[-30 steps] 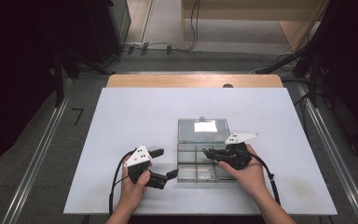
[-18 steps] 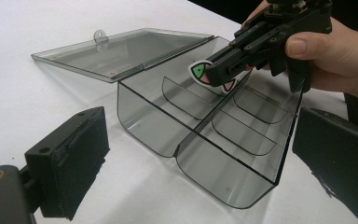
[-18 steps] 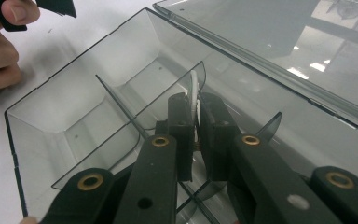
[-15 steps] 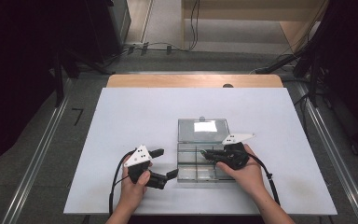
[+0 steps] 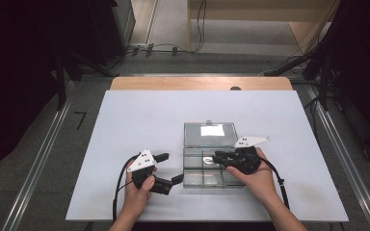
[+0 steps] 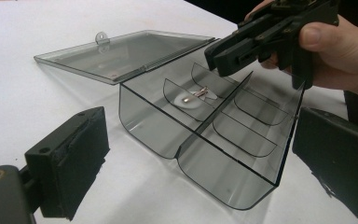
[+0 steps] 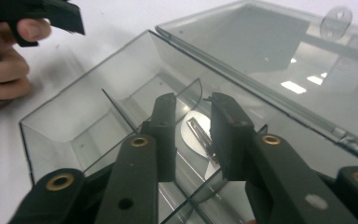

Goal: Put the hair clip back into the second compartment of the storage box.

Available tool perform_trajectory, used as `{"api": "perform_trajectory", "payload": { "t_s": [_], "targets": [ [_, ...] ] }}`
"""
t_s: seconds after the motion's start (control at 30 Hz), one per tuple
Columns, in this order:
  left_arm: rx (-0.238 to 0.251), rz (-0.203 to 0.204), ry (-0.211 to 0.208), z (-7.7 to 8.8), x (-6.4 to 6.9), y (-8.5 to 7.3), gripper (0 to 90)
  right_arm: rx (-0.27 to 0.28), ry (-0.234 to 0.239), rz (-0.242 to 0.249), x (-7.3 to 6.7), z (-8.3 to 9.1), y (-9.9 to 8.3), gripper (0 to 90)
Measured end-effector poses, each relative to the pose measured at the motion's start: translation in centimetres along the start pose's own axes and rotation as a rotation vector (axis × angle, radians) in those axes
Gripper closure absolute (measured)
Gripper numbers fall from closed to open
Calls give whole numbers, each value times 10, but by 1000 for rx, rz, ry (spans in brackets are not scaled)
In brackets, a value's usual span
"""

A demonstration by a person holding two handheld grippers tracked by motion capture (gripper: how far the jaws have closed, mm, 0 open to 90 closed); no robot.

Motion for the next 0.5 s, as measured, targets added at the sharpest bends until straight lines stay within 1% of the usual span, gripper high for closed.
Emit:
{"api": "perform_trajectory", "payload": {
  "t_s": [0.17,0.27,0.33,0.4,0.5],
  "targets": [
    [4,2,0,-1,-1,3,34,30,23,14,-3,7,3,599],
    [6,3,-4,-3,-1,5,33,39,1,34,-1,10,3,529],
    [7,0,-3,-4,-2,6,34,39,-17,48,1,13,2,502],
    [9,0,-4,-5,-2,8,33,43,-32,57,3,16,2,494],
    [11,-4,-1,-7,-2,12,33,66,-51,64,7,21,3,459]
  ]
}}
Point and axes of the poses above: each handheld gripper's, and its own axes: z roughly backward along the jaws, y roughly out of its top, x roughly to its right, the point moved 8 cm from there along -z, roughly forward along the jaws, and after that the axes turned 7 degrees about z, right-handed, at the moved point
